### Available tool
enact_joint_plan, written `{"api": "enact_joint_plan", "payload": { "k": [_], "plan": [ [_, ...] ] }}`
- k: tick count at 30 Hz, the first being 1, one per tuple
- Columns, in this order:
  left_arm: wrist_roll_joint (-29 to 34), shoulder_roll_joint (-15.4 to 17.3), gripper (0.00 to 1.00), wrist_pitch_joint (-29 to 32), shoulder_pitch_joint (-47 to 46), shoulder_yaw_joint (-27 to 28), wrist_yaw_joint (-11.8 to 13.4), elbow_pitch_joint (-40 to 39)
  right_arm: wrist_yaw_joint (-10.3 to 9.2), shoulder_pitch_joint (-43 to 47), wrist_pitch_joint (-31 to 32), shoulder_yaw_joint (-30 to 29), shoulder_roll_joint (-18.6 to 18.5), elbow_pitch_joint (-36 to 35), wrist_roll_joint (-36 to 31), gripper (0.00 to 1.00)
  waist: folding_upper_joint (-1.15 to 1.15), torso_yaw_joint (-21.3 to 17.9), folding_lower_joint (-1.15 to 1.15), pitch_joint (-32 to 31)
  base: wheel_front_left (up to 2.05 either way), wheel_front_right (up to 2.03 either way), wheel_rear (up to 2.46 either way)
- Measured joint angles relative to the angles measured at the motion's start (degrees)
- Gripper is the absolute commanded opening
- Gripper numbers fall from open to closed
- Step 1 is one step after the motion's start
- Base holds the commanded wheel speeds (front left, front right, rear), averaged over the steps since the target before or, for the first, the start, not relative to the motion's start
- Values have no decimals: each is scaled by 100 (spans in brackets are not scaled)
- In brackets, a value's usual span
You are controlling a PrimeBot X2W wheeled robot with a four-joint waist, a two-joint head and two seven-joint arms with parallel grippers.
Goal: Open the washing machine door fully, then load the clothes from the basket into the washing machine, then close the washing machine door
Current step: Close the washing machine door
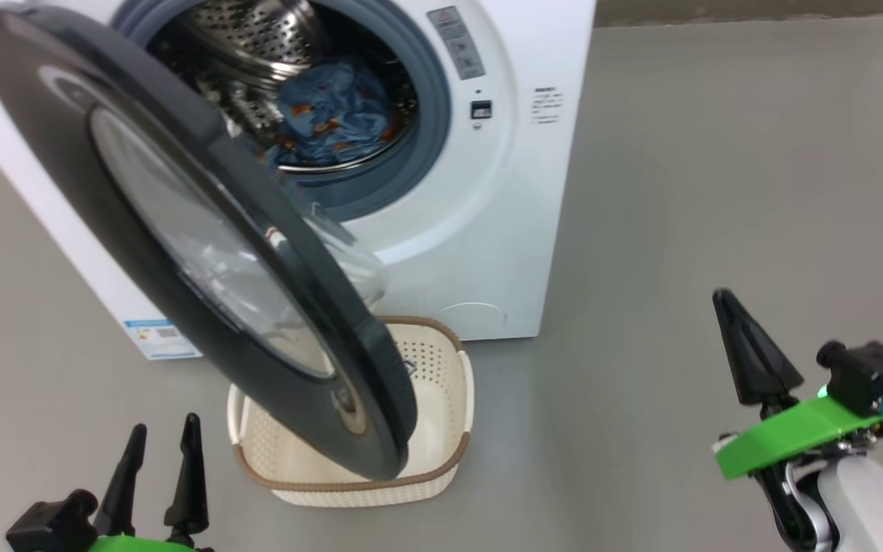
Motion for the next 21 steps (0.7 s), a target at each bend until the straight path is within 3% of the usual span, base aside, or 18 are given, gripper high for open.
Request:
{"api": "enact_joint_plan", "payload": {
  "k": [21],
  "plan": [
    [35, -146, 100, 0, -1, -125, 0, -36, -1, -845, -2, 782, 71, -1757, 567, 0, 0, 1418, 0, 143, 0, 0, 0]
  ]
}}
